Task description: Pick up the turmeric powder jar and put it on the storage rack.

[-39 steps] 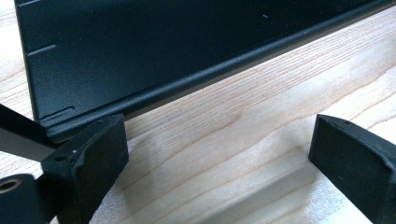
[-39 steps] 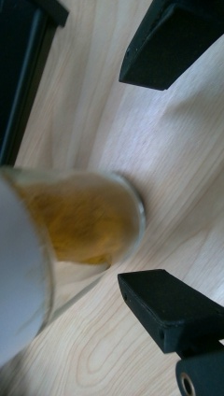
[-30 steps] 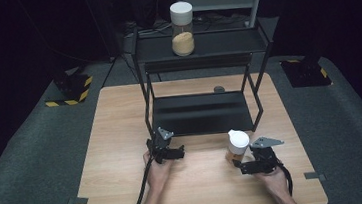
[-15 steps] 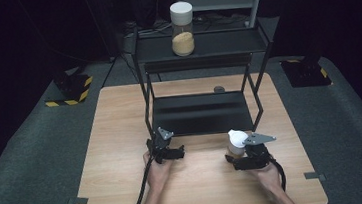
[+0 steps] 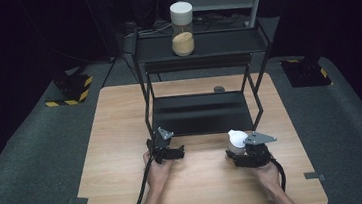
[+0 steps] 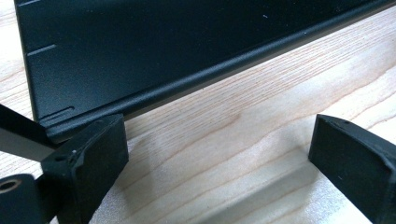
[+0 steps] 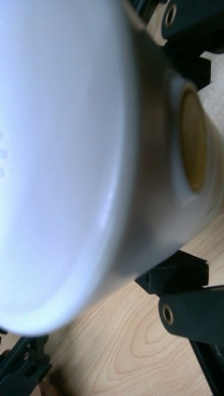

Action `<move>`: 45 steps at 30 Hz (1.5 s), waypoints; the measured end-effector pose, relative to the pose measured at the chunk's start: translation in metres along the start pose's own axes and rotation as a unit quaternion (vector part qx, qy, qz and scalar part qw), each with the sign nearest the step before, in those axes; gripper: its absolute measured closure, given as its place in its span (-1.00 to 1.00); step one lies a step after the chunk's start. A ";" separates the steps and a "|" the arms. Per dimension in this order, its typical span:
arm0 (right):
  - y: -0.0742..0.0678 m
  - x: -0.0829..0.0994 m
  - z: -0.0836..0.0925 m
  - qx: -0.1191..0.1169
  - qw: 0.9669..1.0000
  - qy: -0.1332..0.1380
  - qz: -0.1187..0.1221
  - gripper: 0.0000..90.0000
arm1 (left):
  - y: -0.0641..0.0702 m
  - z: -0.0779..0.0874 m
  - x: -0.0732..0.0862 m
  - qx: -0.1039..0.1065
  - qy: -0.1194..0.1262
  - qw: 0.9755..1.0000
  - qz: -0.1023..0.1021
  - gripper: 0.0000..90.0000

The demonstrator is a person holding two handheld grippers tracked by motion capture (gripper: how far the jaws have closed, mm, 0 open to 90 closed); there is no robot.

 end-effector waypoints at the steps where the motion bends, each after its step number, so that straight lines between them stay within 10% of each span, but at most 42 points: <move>1: -0.001 0.001 0.000 0.002 1.000 0.002 0.002 -0.34 | 0.000 0.000 0.000 0.000 0.000 1.000 0.000 -0.90; 19: -0.001 -0.005 0.003 0.001 1.000 0.011 0.010 -0.33 | 0.000 0.000 0.000 0.000 0.000 1.000 0.000 -0.90; 45: 0.019 -0.072 0.028 -0.006 0.999 0.037 0.019 -0.33 | 0.000 0.000 0.000 0.000 0.000 1.000 0.000 -0.90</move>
Point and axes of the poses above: each handheld gripper's, and its own axes: z roughly backward along the jaws, x roughly out of its underside, y roughly to its right, the point moved 7 cm from there along -z, roughly forward along the jaws, and after that the axes turned 3 degrees about y, right-handed, at the moved point
